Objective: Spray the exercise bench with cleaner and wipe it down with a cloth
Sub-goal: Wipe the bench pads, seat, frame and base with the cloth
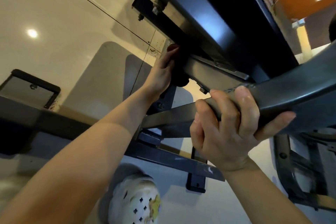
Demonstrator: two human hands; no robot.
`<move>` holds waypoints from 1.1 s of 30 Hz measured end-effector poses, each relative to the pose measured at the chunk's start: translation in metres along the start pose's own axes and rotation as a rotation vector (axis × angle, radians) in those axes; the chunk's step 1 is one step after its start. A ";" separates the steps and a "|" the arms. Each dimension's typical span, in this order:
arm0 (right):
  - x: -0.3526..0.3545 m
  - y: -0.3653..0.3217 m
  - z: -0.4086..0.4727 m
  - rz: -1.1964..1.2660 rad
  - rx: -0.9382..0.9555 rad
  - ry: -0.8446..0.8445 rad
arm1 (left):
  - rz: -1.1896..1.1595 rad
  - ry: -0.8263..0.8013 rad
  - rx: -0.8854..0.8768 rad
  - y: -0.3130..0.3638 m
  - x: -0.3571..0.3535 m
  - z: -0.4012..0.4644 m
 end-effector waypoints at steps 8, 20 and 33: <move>0.001 0.002 -0.006 -0.269 0.055 0.181 | -0.111 -0.288 -0.220 0.047 0.012 -0.090; 0.010 0.000 -0.006 -0.167 0.076 0.092 | 0.055 -0.183 -0.011 0.057 0.018 -0.082; 0.126 0.019 0.004 0.470 -0.219 0.235 | 0.118 -0.362 -0.150 0.187 0.010 -0.189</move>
Point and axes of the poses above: each hand's wrist, its own z-axis towards the middle knuckle, its own x-axis out of the back of the hand, y = z × x, the point moved 2 cm from there along z, towards the middle knuckle, and after that the axes turned 13 degrees about z, right-handed, at the moved point
